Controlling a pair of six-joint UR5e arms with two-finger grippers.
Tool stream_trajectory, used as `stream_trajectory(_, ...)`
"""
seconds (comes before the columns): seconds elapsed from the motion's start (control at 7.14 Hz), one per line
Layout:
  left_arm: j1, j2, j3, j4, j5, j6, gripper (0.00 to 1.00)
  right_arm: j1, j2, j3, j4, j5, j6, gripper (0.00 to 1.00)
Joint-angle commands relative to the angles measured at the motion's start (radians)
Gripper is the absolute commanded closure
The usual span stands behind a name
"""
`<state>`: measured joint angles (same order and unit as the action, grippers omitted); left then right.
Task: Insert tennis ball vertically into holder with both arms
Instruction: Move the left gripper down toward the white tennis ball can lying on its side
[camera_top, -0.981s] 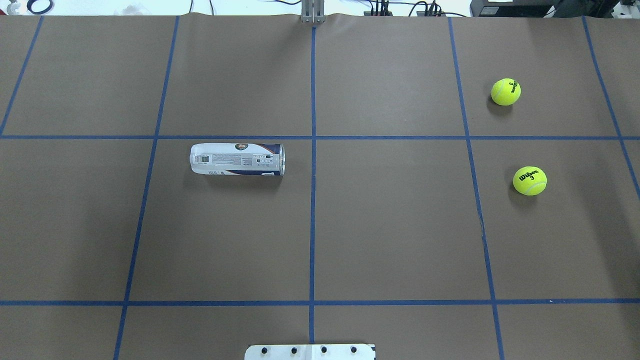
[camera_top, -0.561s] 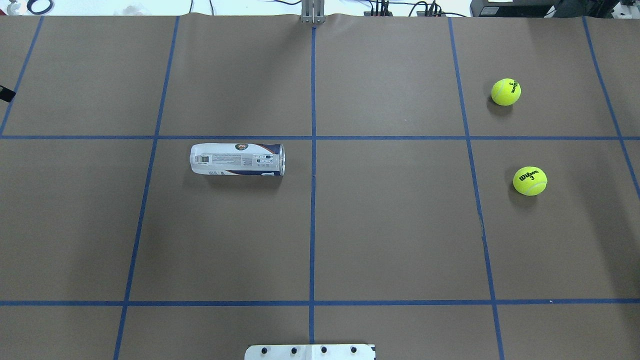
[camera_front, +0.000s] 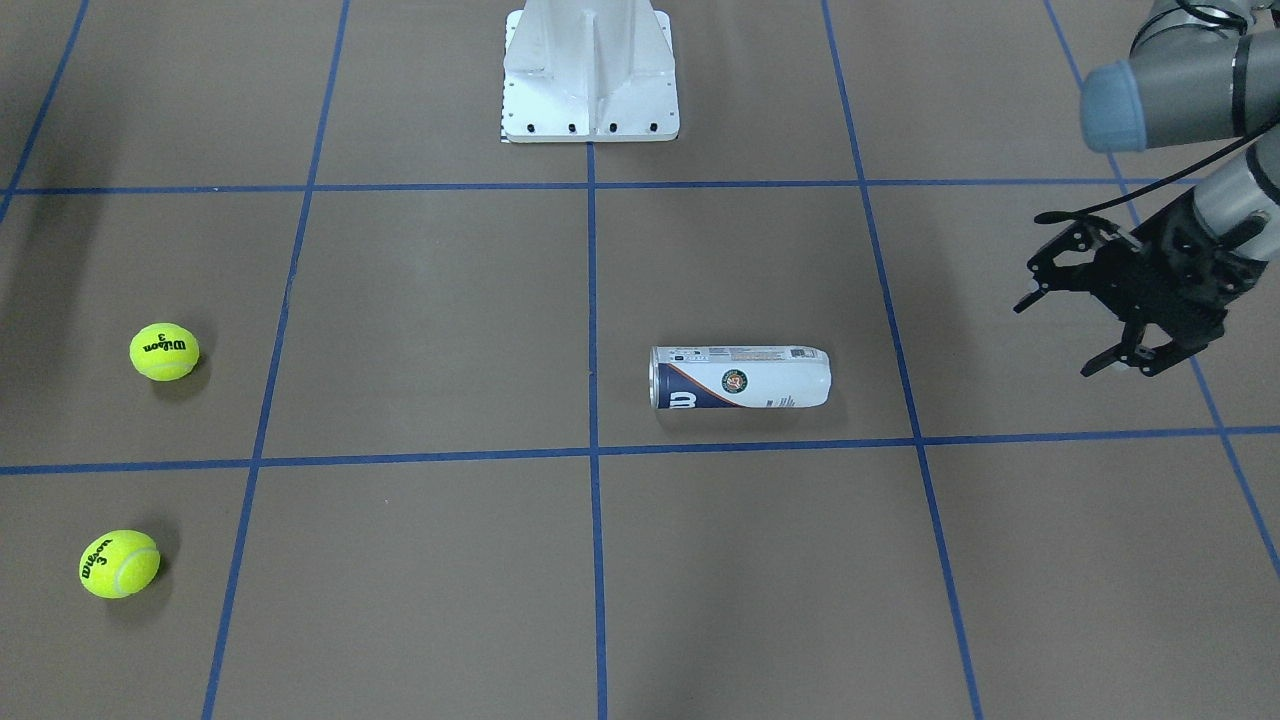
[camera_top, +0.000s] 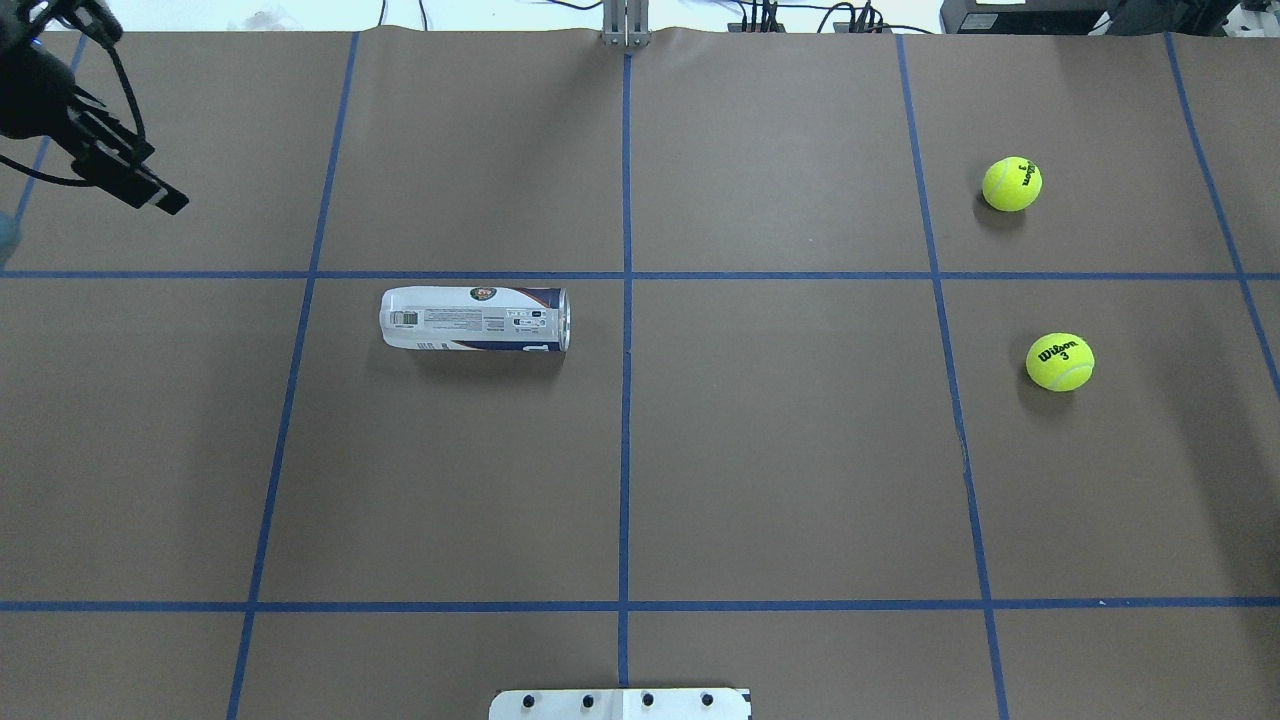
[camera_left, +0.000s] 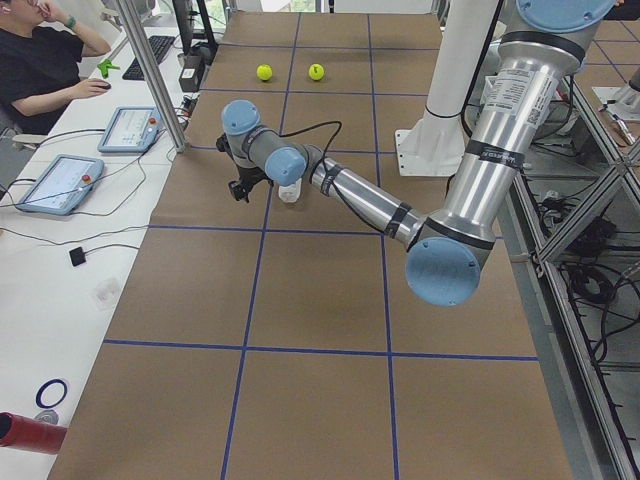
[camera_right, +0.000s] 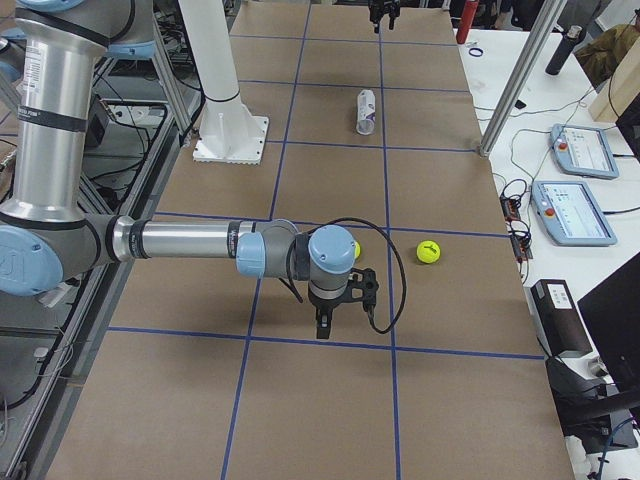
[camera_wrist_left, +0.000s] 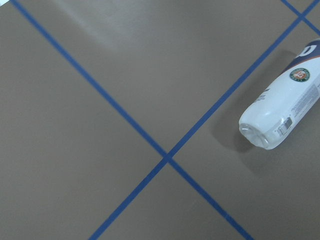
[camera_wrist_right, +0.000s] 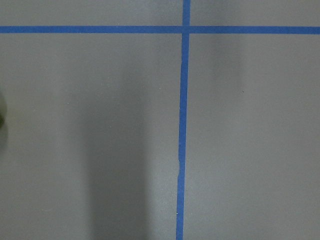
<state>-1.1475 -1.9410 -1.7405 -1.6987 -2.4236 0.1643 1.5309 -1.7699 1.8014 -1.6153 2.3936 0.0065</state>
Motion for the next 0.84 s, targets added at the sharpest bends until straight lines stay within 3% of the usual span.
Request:
stream_trajectory(0.0, 0.143, -0.134, -0.001, 0.004, 0.151, 0.014, 0.00, 0.000, 0.001, -0.002, 0.000, -0.001, 0.000, 0.00)
stream_trajectory(0.28, 0.280, -0.217, 0.001, 0.008, 0.337, 0.009, 0.00, 0.000, 0.003, -0.004, 0.000, -0.001, 0.001, 0.00)
stream_trajectory(0.7, 0.390, -0.321, 0.068, 0.025, 0.348, 0.017, 0.02, 0.000, 0.003, -0.010, -0.002, -0.001, 0.003, 0.00)
